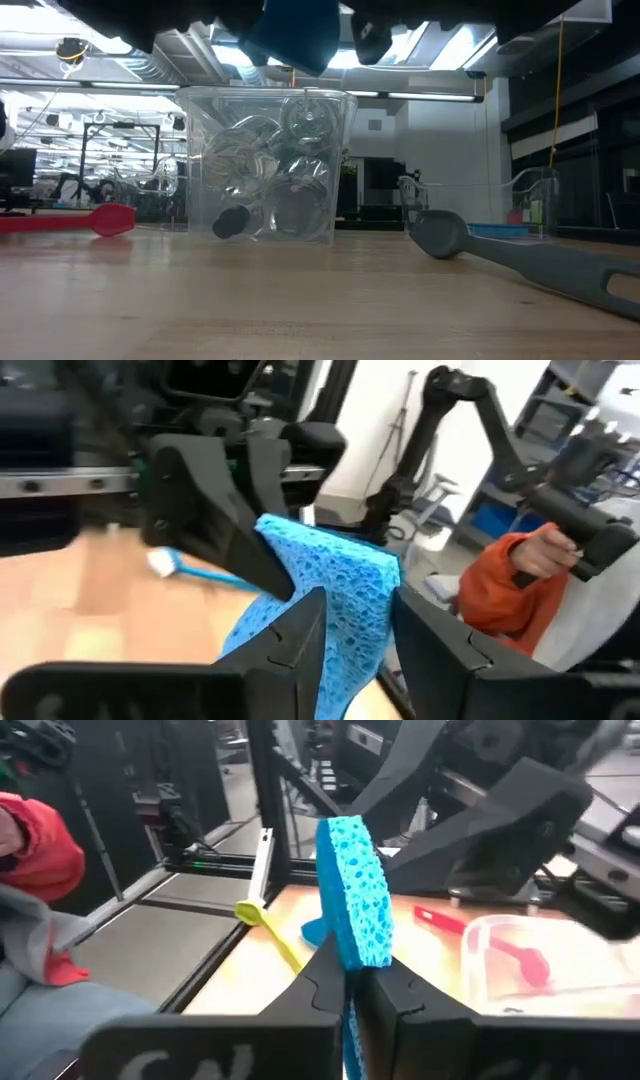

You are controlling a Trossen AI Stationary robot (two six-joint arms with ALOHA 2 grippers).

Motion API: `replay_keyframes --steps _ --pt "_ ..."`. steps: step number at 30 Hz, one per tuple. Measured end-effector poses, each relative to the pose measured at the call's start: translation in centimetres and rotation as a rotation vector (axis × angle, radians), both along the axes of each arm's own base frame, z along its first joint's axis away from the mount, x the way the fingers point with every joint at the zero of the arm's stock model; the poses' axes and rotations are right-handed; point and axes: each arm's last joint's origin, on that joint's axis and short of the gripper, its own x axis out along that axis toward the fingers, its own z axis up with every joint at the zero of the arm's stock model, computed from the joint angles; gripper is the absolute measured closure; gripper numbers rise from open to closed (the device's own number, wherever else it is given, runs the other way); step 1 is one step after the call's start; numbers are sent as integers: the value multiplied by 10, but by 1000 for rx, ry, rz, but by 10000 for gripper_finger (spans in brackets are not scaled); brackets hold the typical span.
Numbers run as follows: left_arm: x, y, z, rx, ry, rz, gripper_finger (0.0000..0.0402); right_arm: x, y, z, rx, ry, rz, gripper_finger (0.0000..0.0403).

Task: Pick & Place Kitchen Sink Supplies
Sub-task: Put the blue sponge into the right transparent bin

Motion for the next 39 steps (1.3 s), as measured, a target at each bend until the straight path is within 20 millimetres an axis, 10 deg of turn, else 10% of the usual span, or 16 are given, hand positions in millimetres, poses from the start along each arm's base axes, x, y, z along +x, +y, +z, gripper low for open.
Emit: replay_keyframes --steps 11,39 --pt "-24 0 8 170 112 297 306 -27 -13 25 6 85 -269 395" --pt "-29 -27 1 206 159 237 304 -150 -102 56 -20 343 -1291 395"
